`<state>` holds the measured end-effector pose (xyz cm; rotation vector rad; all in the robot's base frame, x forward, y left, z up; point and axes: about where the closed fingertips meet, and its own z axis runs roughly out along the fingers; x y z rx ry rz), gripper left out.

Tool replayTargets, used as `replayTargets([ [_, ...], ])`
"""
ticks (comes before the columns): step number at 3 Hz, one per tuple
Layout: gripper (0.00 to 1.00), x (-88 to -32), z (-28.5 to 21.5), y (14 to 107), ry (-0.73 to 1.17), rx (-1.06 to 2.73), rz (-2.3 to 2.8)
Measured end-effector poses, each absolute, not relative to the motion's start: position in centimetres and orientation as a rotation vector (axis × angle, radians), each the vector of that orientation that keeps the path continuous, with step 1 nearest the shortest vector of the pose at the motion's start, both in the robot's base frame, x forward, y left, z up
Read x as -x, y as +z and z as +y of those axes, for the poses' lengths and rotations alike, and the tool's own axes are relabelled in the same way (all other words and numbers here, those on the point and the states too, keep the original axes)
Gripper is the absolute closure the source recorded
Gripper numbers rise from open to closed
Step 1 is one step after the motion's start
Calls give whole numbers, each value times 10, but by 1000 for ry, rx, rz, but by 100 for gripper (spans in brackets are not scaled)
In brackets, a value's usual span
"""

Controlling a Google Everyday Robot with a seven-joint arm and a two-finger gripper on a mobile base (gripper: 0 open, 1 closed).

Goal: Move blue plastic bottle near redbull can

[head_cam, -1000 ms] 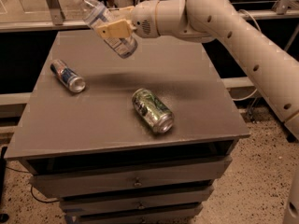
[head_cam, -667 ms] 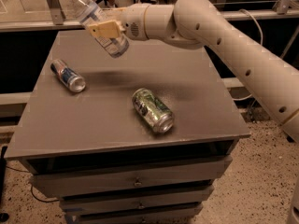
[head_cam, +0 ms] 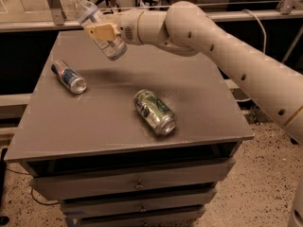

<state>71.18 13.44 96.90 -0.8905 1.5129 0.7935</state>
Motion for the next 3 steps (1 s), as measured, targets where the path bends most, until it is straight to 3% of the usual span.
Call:
replayTargets([
  [3,100,-702,136,926,838,939,1703],
])
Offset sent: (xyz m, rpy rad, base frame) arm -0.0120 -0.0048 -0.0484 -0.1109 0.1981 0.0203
